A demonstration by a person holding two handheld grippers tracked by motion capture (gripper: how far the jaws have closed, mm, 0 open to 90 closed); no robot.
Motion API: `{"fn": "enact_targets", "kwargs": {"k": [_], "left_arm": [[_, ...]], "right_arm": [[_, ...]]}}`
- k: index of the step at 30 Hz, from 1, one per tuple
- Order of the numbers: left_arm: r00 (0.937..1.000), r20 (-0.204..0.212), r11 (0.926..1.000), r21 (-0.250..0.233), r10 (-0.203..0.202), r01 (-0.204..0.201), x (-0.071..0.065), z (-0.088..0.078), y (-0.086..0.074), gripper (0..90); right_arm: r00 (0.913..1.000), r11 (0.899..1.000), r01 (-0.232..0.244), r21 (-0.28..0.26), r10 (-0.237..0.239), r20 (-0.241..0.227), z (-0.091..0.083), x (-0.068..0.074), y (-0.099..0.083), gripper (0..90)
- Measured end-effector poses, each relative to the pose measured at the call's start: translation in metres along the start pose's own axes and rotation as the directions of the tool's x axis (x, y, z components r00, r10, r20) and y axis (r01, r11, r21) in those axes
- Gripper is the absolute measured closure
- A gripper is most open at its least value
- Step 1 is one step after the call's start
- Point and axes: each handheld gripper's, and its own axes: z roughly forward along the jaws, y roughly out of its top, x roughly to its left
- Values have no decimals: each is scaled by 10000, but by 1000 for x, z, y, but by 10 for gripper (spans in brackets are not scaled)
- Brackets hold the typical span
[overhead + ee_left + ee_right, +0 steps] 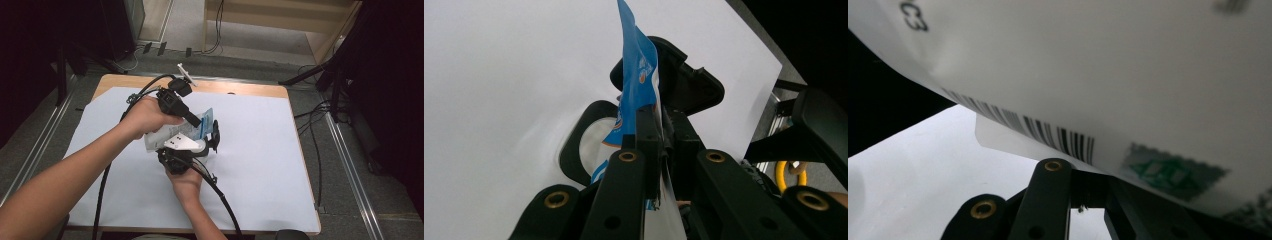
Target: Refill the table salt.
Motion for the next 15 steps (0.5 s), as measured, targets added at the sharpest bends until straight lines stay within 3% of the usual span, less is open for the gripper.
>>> {"fn": "enact_targets", "kwargs": {"k": [5,15], "left_arm": [[9992,380,9997,-203,-104,112,1,-4,1,882],[9989,455,9998,-148,-147,154,0,0,3,882]], "right_arm": [[10000,9999,31,-126,-32,-67,1,0,1,900],[9999,9998,146,-100,-146,14,-1,0,1,900]]}}
